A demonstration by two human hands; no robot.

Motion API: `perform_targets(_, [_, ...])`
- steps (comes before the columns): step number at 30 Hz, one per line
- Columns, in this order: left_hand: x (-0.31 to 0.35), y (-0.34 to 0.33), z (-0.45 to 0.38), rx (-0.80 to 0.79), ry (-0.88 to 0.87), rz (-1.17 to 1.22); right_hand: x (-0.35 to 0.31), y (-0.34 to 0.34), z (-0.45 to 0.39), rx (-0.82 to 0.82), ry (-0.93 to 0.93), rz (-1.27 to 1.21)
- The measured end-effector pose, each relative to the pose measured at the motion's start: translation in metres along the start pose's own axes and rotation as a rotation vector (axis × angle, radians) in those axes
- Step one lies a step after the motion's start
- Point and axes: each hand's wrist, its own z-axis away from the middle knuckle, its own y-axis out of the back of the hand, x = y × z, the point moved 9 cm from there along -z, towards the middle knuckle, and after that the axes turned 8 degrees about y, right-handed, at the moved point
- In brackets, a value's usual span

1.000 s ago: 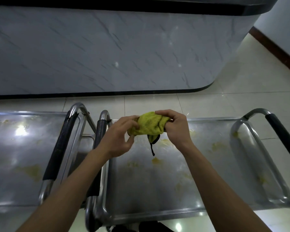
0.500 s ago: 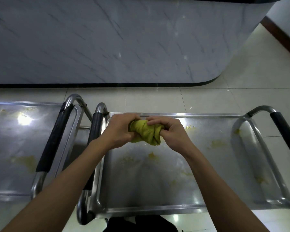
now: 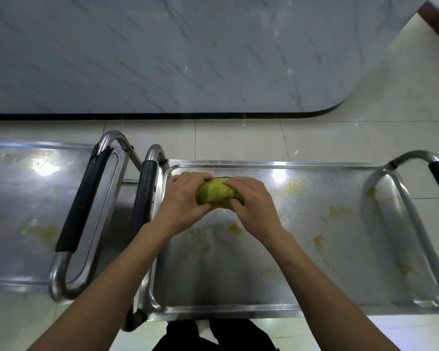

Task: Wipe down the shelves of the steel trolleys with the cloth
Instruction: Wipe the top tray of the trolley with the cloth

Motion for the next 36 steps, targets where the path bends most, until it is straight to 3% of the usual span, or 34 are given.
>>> perform_targets(3, [-0.01,-0.005,0.003,-0.054,0.009,-0.026,0.006,-0.003,0.008,-0.028,0.023,0.042])
perform_targets(8, [-0.005,-0.013,0.011,0.04,-0.044,-0.136,0.003,-0.042,0.019,-0.312,-0.023,0.069])
perform_targets(10, [-0.006,-0.017,0.013,0.078,-0.07,-0.144,0.002,-0.057,0.021,-0.356,-0.052,0.01])
perform_targets(15, [-0.027,-0.022,0.015,0.124,0.025,-0.093,0.013,-0.082,0.014,-0.362,-0.118,-0.03])
perform_targets(18, [-0.053,-0.025,0.018,0.107,0.216,-0.003,0.028,-0.093,0.005,-0.295,-0.158,-0.034])
perform_targets(23, [-0.086,-0.046,0.028,-0.077,0.455,-0.115,0.069,-0.111,-0.009,-0.195,-0.249,0.042])
perform_targets(28, [-0.103,-0.069,0.036,-0.184,0.52,-0.19,0.085,-0.152,-0.012,-0.186,-0.361,0.061])
perform_targets(31, [-0.113,-0.076,0.037,-0.211,0.538,-0.245,0.087,-0.182,-0.003,-0.269,-0.441,0.035])
perform_targets(36, [-0.125,-0.077,0.04,-0.193,0.562,-0.234,0.082,-0.188,0.005,-0.225,-0.345,-0.132])
